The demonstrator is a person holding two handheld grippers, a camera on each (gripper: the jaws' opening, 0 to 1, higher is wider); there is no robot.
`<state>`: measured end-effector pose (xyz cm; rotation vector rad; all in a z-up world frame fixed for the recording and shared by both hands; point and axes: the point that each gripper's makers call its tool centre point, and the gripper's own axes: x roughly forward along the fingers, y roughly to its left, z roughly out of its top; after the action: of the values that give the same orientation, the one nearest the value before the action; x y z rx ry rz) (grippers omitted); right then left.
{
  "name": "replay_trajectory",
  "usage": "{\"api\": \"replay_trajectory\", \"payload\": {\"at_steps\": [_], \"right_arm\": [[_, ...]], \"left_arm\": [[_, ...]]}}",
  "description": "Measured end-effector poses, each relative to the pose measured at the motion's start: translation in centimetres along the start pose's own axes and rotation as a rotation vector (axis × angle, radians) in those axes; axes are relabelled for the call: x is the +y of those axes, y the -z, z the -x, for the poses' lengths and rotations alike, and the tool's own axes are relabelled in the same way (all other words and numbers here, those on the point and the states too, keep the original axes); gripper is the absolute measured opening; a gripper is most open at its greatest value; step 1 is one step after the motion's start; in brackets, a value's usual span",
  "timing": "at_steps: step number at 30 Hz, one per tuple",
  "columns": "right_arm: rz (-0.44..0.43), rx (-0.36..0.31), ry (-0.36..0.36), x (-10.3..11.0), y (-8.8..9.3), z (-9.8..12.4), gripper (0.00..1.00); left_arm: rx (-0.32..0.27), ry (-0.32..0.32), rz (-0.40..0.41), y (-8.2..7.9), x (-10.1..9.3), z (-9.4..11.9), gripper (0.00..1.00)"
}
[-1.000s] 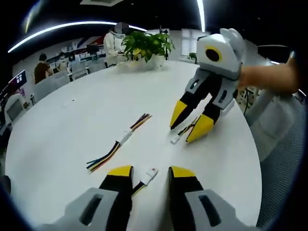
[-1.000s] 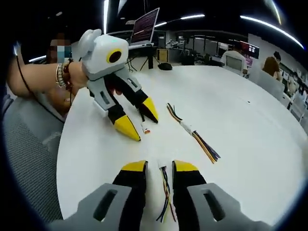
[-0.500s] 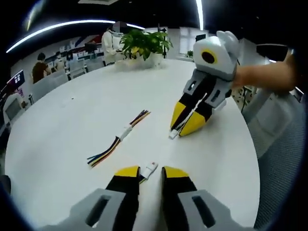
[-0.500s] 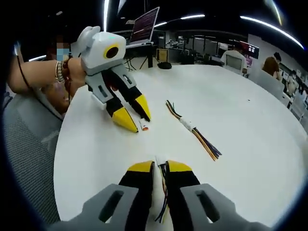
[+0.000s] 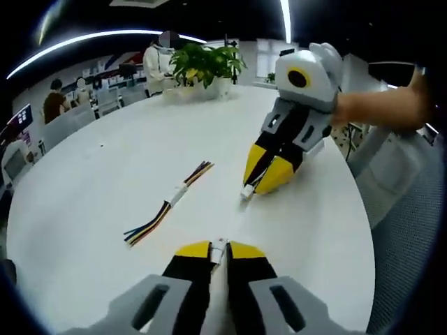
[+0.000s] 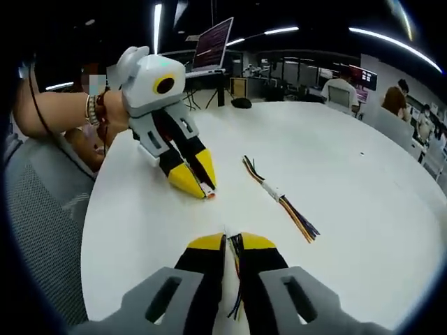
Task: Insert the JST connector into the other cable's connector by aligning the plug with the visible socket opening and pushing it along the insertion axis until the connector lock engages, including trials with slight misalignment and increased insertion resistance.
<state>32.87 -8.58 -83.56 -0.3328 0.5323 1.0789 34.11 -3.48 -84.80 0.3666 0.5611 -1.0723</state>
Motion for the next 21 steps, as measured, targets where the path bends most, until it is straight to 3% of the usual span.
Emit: {"api": "replay_trajectory", "payload": {"at_steps": [5, 12, 21], "right_arm": [[0.060, -0.019, -0.002, 0.8, -1.5, -0.2, 0.04], [0.084, -0.011, -0.014, 1.0, -1.4, -0.4, 0.04], [0.206, 0.040, -0.011, 1.6, -1.2, -0.7, 0.04]], "left_arm": [[-0.009, 0.005, -0.015, -0.5, -0.2, -0.1, 0.01], [-0.008, 0.026, -0.057, -0.9, -1.0, -0.1, 0.01], [-0.033, 0.060, -0.140, -2.4, -2.6, -0.6, 0.01]]}}
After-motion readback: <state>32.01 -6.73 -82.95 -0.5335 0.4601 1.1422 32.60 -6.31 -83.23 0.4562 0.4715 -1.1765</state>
